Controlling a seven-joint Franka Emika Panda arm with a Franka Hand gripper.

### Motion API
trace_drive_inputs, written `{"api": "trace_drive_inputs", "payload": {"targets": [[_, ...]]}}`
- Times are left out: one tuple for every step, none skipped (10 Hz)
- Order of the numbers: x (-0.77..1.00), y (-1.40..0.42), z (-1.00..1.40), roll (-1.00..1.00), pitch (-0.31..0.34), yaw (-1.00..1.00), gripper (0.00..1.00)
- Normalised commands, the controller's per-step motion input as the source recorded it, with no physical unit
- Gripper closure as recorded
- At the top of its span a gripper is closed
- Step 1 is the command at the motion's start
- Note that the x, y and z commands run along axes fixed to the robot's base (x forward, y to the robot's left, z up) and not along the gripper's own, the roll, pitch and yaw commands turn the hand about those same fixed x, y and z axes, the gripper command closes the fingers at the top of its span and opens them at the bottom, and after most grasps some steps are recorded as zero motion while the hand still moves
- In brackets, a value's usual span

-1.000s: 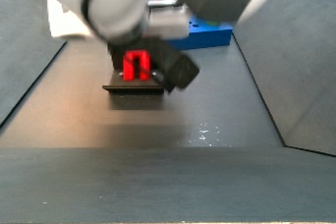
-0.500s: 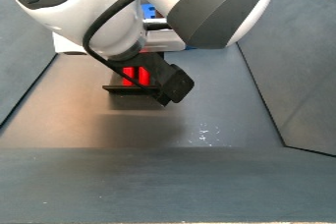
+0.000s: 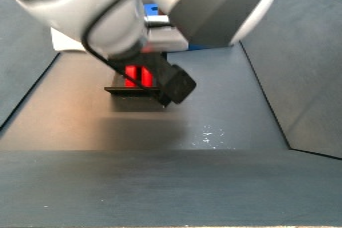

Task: Pick up the square-circle object. Move up. Place the square-circle object on the fixture. Regrasp the square-circle object. Rotate the square-circle object. Move to above the board. Insert the square-circle object.
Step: Regrasp the square-circle object.

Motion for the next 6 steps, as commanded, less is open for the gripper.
{"api": "trace_drive_inputs", "payload": {"targets": [[-0.02,0.01,1.0,-0.04,-0.005,-0.01,0.0],[-0.02,0.01,1.0,-0.02,-0.008,0.0,0.0],[-0.03,0.01,1.0,0.0,-0.011,0.01,0.0],[-0.04,0.01,0.84,0.0,-0.007,0.02,0.0],[-0.04,0.01,0.72,0.01,-0.005,0.02,0.0],[-0.04,0.01,0.4,0.02,-0.001,0.02,0.0]]}}
